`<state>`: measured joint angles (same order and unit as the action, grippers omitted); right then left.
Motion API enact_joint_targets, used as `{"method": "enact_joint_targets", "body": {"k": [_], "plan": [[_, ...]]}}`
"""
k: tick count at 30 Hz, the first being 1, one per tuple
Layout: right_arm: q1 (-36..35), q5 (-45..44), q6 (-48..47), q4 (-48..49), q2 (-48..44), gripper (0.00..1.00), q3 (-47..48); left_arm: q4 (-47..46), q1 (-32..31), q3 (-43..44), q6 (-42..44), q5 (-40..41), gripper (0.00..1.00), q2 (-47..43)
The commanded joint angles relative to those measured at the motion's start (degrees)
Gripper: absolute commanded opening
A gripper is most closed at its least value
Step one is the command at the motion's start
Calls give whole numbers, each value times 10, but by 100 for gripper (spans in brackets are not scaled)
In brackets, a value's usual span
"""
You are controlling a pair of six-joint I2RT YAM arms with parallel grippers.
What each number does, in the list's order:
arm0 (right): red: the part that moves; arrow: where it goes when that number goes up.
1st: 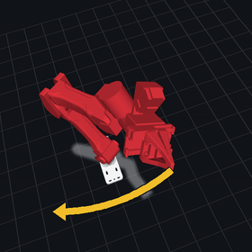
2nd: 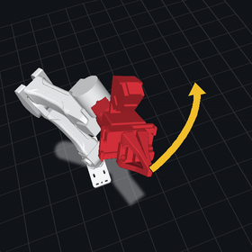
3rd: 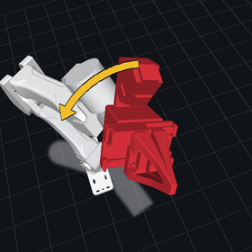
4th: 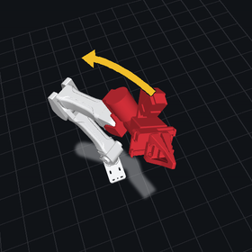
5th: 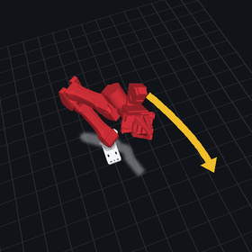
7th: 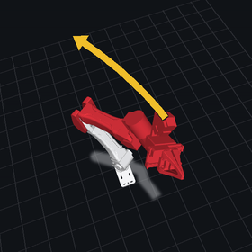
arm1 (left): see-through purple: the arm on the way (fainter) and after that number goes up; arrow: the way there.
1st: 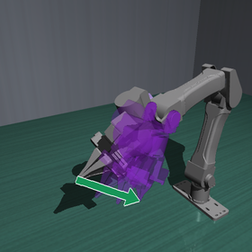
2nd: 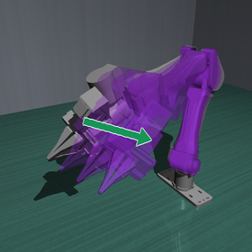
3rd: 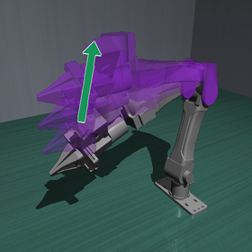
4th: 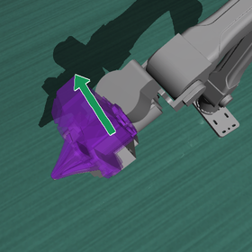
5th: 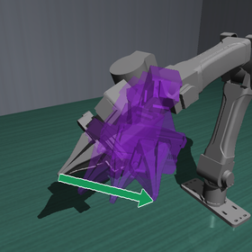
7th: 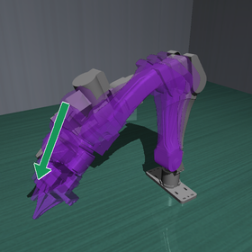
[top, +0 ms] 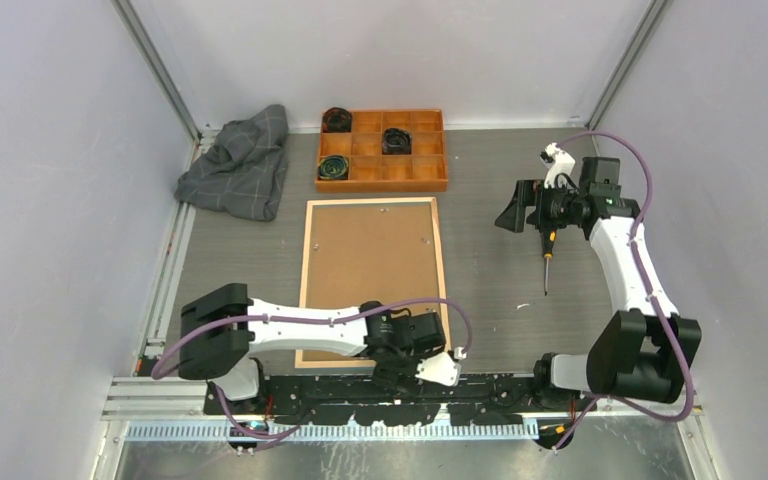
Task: Take the photo out of the frame
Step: Turn over the photo frame at the center of the board.
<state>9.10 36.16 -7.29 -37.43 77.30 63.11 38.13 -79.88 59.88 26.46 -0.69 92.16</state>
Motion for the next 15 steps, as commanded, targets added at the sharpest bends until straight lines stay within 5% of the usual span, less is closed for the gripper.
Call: {"method": "enact_joint_targets", "body": {"k": [1, 7, 15], "plan": [[-2, 32, -31, 69, -53, 97, -15, 3, -5, 22, -27, 2, 84, 29], [-1, 30, -36, 64, -57, 97, -14, -5, -8, 35, -45, 39, 68, 77], [-1, 62, -90, 61, -68, 97, -31, 10, -11, 51, -52, 47, 1, 101]]}}
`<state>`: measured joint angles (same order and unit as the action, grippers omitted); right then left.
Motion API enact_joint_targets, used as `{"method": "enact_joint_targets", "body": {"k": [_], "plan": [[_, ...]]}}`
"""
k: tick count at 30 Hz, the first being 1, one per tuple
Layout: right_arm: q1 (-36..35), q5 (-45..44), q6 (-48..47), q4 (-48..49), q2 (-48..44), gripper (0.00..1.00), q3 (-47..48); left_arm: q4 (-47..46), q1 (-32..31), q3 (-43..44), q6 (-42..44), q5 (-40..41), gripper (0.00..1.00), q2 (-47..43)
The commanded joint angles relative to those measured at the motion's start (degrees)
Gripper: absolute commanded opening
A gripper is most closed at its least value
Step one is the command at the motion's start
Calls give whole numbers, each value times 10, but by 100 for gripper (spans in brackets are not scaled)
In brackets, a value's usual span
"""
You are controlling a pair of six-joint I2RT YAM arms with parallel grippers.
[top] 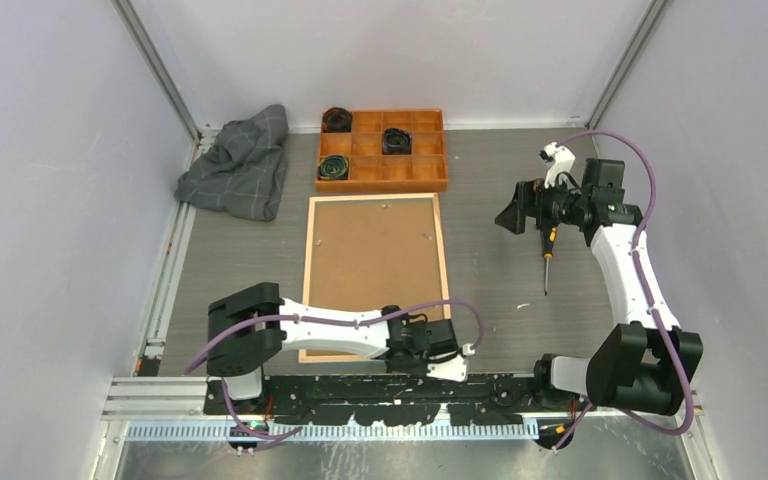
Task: Take the photo out of the frame
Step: Turn over the photo frame at the center of the board.
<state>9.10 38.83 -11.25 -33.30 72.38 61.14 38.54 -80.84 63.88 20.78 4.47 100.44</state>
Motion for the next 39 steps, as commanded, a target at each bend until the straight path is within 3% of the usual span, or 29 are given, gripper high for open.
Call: {"method": "enact_joint_targets", "body": {"k": [1, 5, 8, 14, 19, 22, 27, 34, 39], "plan": [[-1, 49, -78, 20, -27, 97, -20, 13, -1, 14, 5, -8, 0, 15], [-1, 123, -265, -14, -61, 97, -71, 55, 5, 32, 26, -31, 1, -19], [-2, 169, -420, -47, -94, 100, -119, 118, 31, 59, 44, -108, 1, -64], [-3, 196, -570, -65, -149, 100, -167, 208, 72, 124, 64, -202, 0, -118], [-22, 218, -757, -166, -185, 100, -172, 244, 104, 159, 72, -249, 0, -144], [-64, 199, -772, -152, -206, 100, -178, 262, 131, 186, 77, -283, 0, -156], [-151, 141, -717, -41, -244, 100, -213, 284, 176, 232, 79, -334, 1, -169], [-166, 154, -775, -52, -245, 100, -244, 303, 212, 269, 78, -357, 0, -166], [-167, 175, -745, 12, -241, 100, -277, 312, 232, 300, 72, -376, 0, -160]]}}
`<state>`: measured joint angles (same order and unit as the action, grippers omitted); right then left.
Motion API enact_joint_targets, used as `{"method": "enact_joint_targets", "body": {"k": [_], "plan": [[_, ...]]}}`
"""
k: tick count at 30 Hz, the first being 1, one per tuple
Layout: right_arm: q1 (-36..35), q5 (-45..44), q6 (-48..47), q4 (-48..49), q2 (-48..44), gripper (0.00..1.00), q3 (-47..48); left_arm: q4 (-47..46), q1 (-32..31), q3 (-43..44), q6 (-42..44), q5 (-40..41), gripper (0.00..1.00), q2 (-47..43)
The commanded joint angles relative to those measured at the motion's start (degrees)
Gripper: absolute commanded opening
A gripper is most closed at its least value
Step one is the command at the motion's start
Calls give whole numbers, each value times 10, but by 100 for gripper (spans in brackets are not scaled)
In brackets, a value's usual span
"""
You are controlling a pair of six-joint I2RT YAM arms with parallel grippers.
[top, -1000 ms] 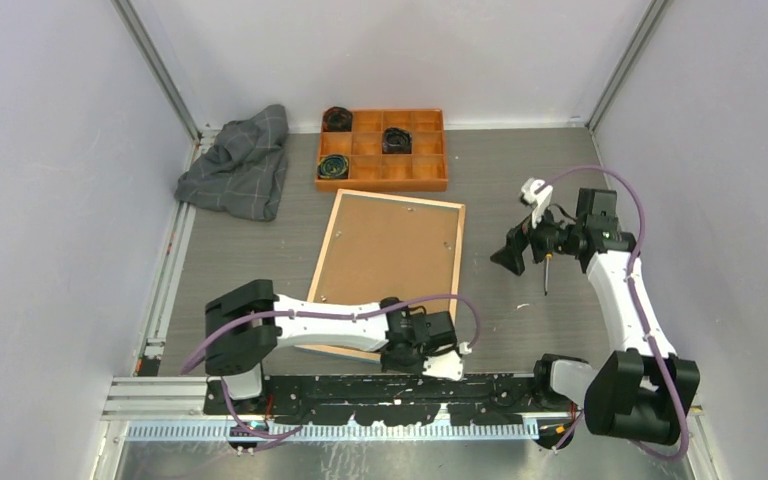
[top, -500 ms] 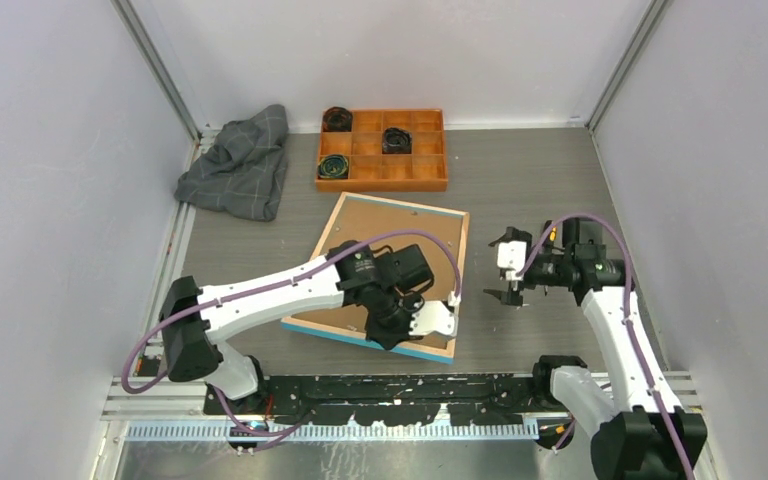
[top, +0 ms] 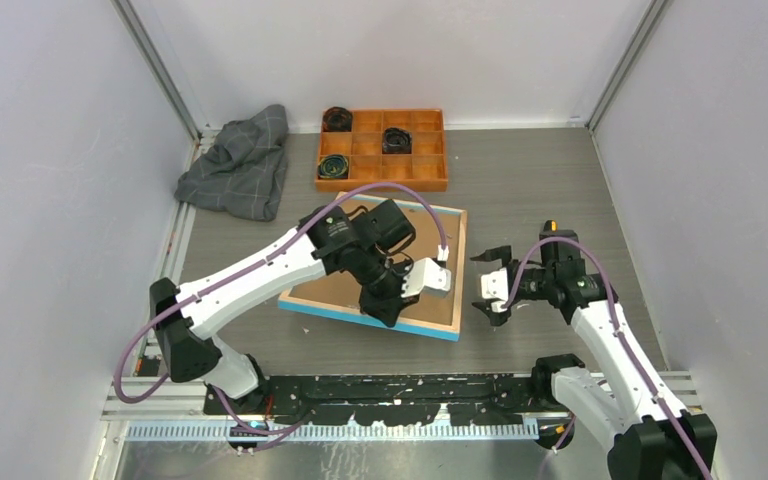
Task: Take the photo out of the frame
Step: Turn over the photo frame at the center of the board.
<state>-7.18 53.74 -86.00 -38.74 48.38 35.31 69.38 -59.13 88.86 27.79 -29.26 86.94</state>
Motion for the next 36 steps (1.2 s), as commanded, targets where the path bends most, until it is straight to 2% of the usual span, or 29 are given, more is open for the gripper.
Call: {"method": "enact_joint_targets", "body": {"k": [1, 6, 9, 14, 17, 21, 24, 29, 32, 33, 36], "plan": [[-4, 32, 26, 95, 0, 100, -27, 7, 18, 57, 1, -43, 0, -22], [-13, 41, 112, 235, 13, 100, -72, 20, 33, 89, -3, -60, 0, -11], [-22, 31, 210, 358, 17, 100, -100, 27, 43, 105, -3, -71, 0, -3], [-46, 10, 308, 476, 30, 100, -111, 42, 55, 129, -3, -92, 0, 18], [-64, 4, 353, 527, 41, 99, -114, 49, 61, 143, -3, -108, 0, 27], [-82, 10, 370, 532, 45, 92, -109, 51, 75, 158, -7, -125, 0, 37], [-88, 21, 372, 515, 46, 79, -105, 56, 87, 169, -9, -141, 0, 44], [-93, 37, 360, 478, 41, 33, -96, 62, 113, 188, -15, -175, 0, 48], [-95, 47, 382, 479, 33, 10, -89, 62, 122, 193, -18, -183, 0, 46], [-97, 50, 393, 479, 33, 5, -84, 62, 125, 194, -19, -183, 0, 44], [-98, 55, 435, 479, 31, 1, -66, 59, 133, 196, -23, -182, 2, 35]]}}
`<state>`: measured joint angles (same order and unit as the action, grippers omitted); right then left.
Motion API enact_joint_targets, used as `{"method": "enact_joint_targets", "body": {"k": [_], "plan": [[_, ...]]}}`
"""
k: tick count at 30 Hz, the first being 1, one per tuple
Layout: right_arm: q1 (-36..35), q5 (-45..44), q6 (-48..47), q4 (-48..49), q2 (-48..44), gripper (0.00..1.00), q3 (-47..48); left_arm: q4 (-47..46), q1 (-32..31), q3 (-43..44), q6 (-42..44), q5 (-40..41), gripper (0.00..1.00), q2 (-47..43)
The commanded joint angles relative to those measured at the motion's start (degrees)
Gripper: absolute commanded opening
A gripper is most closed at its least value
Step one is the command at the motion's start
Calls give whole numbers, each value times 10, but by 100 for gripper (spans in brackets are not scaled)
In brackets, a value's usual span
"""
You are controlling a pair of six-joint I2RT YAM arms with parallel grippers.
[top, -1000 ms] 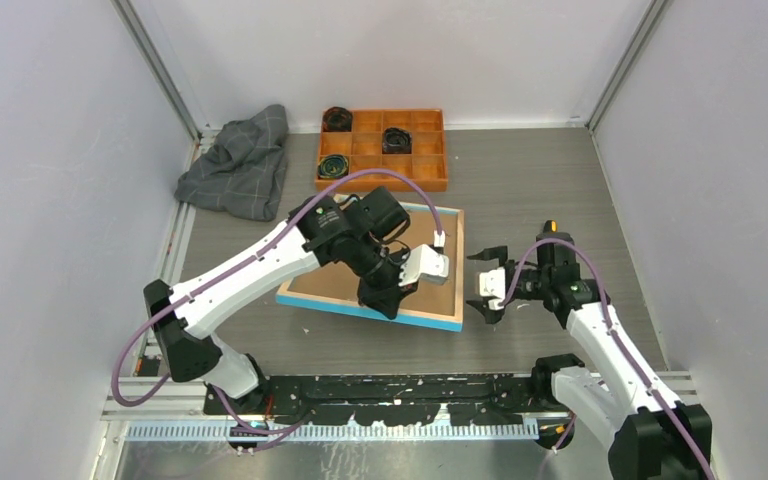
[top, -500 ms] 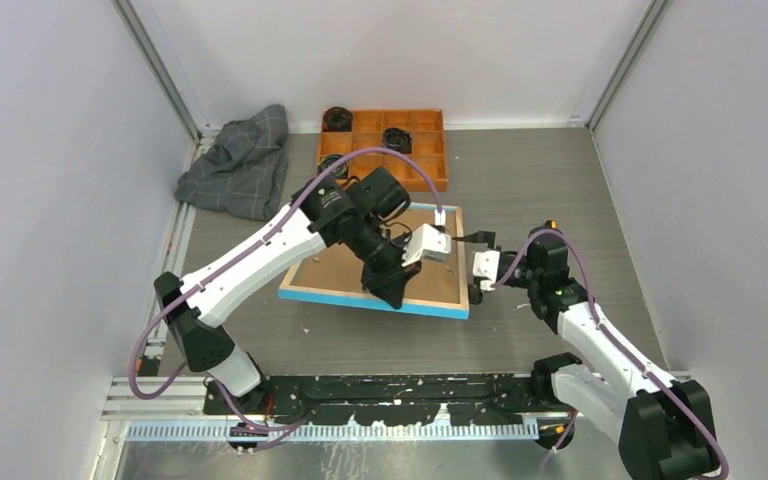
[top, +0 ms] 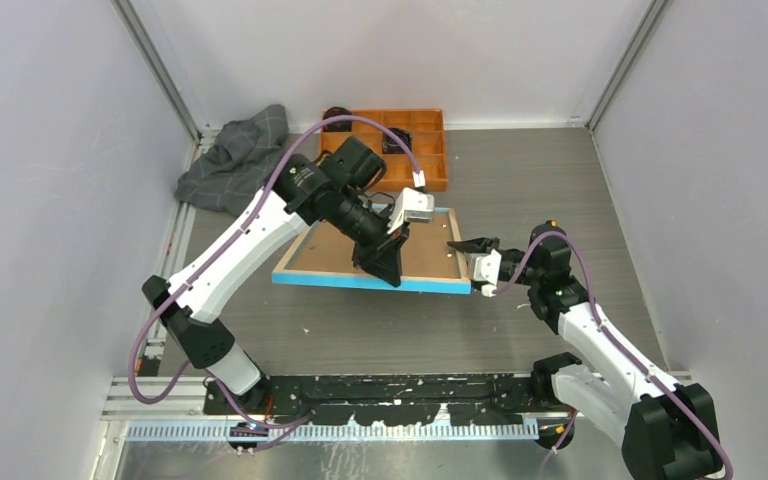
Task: Take the photo out of the frame
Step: Turn over the photo frame at the center of the board.
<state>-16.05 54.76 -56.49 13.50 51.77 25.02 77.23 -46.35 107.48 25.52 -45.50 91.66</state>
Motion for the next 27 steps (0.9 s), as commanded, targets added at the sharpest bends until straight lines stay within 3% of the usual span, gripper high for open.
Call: {"method": "enact_joint_targets", "body": {"k": [1, 4, 8, 12, 20, 27], "plan": [[-9, 47, 152, -44, -4, 1, 42, -21, 9, 11, -3, -17, 7, -17], [-9, 54, 164, -71, -4, 1, 63, -32, 24, 18, -11, -2, 29, -36], [-9, 59, 162, -186, -1, 1, 120, -82, 53, 41, -51, 71, 60, -81], [-9, 49, 223, -245, 8, 1, 182, -189, 76, 38, -109, 237, 82, -138], [-9, 38, 318, -336, 48, 1, 275, -331, 106, 18, -164, 555, 92, -206], [-1, 26, 424, -372, 93, 1, 346, -357, 143, -11, -200, 629, 92, -234]]}}
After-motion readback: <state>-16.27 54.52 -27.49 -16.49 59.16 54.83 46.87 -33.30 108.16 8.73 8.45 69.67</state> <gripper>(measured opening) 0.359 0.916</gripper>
